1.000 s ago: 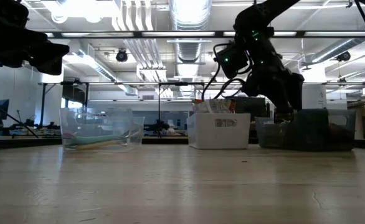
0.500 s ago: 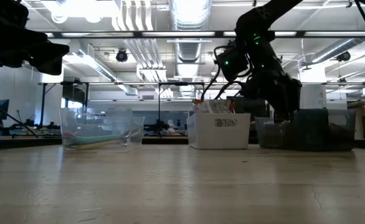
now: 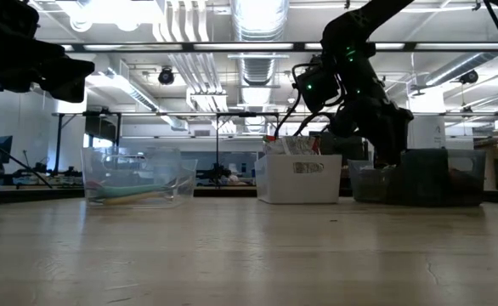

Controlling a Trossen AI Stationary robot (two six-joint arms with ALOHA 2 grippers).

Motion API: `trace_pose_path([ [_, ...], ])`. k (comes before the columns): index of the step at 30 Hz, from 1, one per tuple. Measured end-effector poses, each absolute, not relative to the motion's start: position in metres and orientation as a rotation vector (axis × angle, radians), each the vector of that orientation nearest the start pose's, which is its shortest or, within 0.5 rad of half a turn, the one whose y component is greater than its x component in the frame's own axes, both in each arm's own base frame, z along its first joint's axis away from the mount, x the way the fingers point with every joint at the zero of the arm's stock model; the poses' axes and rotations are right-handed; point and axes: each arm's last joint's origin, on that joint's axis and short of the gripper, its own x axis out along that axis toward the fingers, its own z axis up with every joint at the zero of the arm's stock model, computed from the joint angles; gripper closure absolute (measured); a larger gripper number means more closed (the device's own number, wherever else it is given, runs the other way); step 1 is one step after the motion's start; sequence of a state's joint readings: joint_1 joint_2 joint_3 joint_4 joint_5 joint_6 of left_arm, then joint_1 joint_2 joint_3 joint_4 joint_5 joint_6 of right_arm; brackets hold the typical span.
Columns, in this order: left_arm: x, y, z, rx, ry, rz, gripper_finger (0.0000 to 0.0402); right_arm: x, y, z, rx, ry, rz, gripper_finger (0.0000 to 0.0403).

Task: Pick & Place Food Item
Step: Adjust the brown seasoning pack in the black bin

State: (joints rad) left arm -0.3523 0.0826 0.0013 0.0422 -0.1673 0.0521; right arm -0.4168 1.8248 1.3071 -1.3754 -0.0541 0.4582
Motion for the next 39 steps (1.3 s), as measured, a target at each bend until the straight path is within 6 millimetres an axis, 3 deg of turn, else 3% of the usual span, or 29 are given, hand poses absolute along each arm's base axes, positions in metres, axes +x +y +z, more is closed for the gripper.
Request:
trace_pose_path([
  [27,0.0976,-0.0307,0.1614,0.06,0.033,-0.186,0.0187,0.2672,-0.1164,0.1898,0.824,1.811,-0.763,0.0389],
  [39,0.0976,-0.0307,0.1614,0.06,0.033,-0.185,0.0187,0.2671,-0.1157,0.1905,0.849,1.81,-0.749,0.0394],
])
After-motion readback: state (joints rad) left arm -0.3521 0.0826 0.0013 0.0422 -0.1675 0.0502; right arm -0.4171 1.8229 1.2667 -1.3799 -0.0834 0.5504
